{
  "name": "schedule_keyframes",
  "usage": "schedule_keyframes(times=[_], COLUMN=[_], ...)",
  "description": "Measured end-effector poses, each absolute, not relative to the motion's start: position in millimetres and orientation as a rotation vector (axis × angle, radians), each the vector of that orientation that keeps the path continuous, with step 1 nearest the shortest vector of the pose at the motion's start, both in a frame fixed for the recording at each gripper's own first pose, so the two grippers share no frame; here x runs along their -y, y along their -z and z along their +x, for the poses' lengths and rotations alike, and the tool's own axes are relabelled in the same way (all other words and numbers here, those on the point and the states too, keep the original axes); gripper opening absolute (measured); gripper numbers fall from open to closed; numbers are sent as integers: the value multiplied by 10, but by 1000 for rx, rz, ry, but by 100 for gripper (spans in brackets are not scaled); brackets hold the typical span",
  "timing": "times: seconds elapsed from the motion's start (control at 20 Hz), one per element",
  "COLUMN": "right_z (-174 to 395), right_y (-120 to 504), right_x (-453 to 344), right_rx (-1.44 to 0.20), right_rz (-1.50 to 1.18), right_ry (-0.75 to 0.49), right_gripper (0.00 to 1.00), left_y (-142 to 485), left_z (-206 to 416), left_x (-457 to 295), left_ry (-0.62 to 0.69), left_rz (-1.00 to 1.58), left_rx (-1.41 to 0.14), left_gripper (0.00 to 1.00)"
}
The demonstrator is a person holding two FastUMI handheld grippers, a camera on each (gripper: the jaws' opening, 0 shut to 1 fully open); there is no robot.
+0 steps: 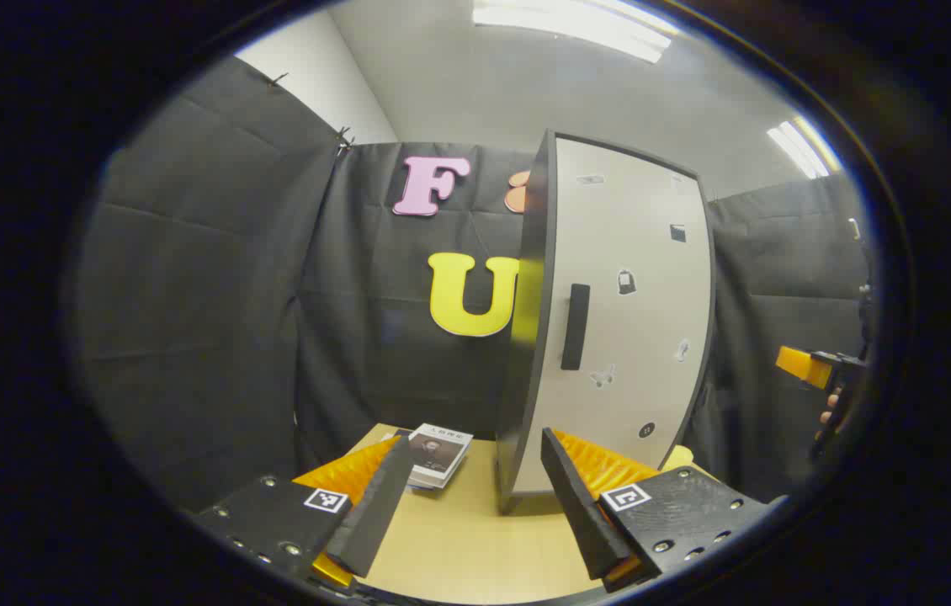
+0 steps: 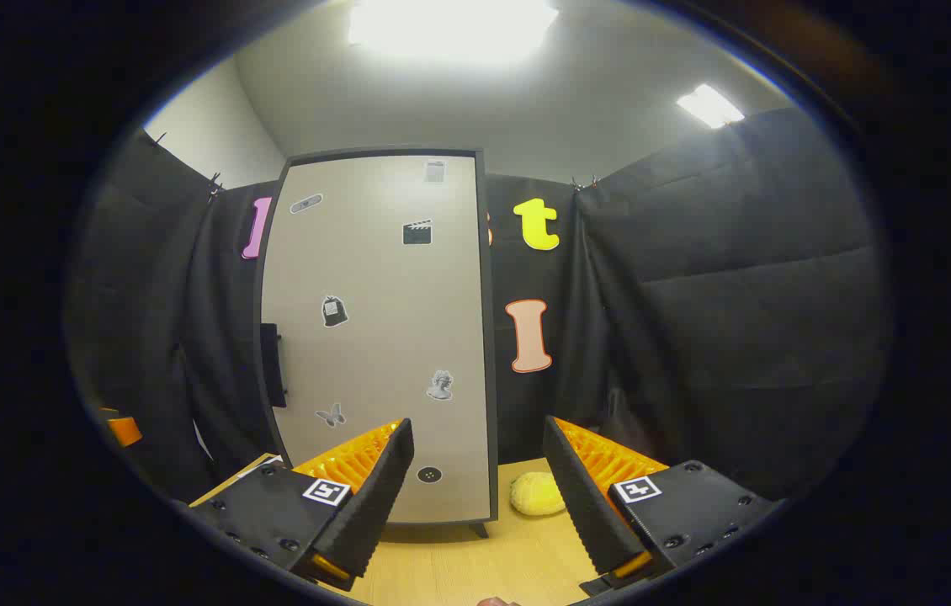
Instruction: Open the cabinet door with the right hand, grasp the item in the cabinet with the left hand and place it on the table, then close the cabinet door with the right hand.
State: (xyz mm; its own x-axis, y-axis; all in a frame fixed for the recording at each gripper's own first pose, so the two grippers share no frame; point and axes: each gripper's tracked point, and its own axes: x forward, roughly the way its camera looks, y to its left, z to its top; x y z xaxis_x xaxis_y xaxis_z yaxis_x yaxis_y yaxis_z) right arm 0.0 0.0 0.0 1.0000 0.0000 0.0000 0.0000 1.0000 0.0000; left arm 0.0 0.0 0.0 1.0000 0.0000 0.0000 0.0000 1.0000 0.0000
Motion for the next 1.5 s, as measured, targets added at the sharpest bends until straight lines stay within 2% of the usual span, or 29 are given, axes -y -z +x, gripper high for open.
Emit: schedule_keyframes(times=[0.05, 0.85, 1.0, 1.5], right_z=[0, 164, 248, 613], right_y=[3, -26, -146, -596], right_x=[-8, -420, -497, -1219], right_rx=[-5, -56, -64, -44], right_rz=[4, -13, -22, 27], right_ry=[-2, -87, -99, -249], right_gripper=[98, 98, 98, 98], left_y=[14, 240, 280, 454], left_z=[7, 10, 18, -90], left_x=[-8, -170, -354, -672], left_ry=[-2, -42, -83, -142], left_rz=[-2, -57, 6, -44], left_rx=[-3, -37, -34, -68], left_gripper=[93, 93, 93, 93])
